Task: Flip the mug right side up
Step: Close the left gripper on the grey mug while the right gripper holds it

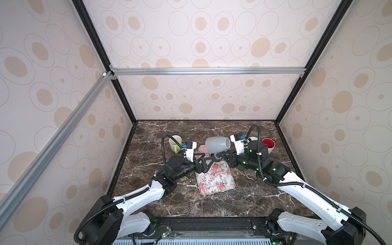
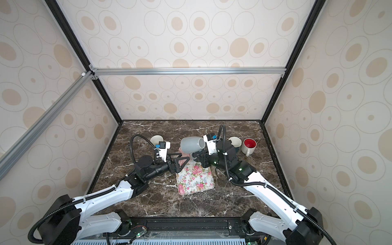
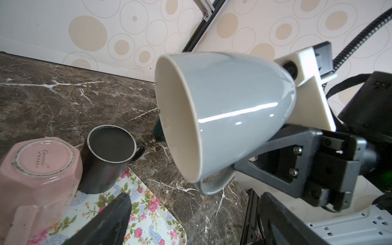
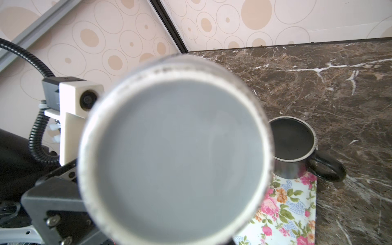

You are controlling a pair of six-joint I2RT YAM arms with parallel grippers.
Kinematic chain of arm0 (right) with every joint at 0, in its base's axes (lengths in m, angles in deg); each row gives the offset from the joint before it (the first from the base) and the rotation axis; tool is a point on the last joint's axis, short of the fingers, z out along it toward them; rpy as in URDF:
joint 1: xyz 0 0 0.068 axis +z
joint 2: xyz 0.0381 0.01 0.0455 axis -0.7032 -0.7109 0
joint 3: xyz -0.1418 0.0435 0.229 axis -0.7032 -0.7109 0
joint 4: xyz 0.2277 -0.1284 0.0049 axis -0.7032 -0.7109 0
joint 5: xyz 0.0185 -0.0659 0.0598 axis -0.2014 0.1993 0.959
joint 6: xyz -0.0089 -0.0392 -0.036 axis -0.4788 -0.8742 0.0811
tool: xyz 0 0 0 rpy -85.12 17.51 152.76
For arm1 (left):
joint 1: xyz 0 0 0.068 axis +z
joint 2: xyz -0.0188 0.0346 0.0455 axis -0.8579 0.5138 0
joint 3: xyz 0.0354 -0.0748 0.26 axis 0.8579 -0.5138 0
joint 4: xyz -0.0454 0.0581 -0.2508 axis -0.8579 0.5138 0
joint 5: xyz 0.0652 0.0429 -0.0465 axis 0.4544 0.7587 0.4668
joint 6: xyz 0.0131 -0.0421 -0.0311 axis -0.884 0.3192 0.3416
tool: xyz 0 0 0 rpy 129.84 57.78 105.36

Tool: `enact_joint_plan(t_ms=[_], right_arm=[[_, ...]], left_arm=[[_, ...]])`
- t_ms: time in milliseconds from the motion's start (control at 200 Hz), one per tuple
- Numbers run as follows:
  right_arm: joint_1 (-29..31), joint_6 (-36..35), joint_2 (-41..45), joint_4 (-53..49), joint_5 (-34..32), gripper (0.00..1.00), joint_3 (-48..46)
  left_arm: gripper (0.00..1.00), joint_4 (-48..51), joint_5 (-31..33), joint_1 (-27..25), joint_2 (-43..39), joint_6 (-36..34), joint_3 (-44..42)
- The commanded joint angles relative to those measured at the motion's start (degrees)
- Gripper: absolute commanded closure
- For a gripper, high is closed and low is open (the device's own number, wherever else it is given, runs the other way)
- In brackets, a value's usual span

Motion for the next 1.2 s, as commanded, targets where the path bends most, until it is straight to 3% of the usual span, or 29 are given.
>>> enact_joint_plan(t_ms=[0,545,1195], right_arm=[[-0.1,1.7,2.0,7.5,2.7,1.00,-0.1],[-0.2,5.5,0.0,17.3,9.1,1.00,-2.4],[-0.2,5.3,-0.2,19.5,10.6,1.00,-4.8]], left_arm=[[0.07,-5.3,-2.1,0.3,0.2,1.8,0.8],[0.26,-10.4,-7.3,0.2,2.7,2.1,2.0],[0.55,-21.0,-10.1,0.2,5.1,4.6,2.6]])
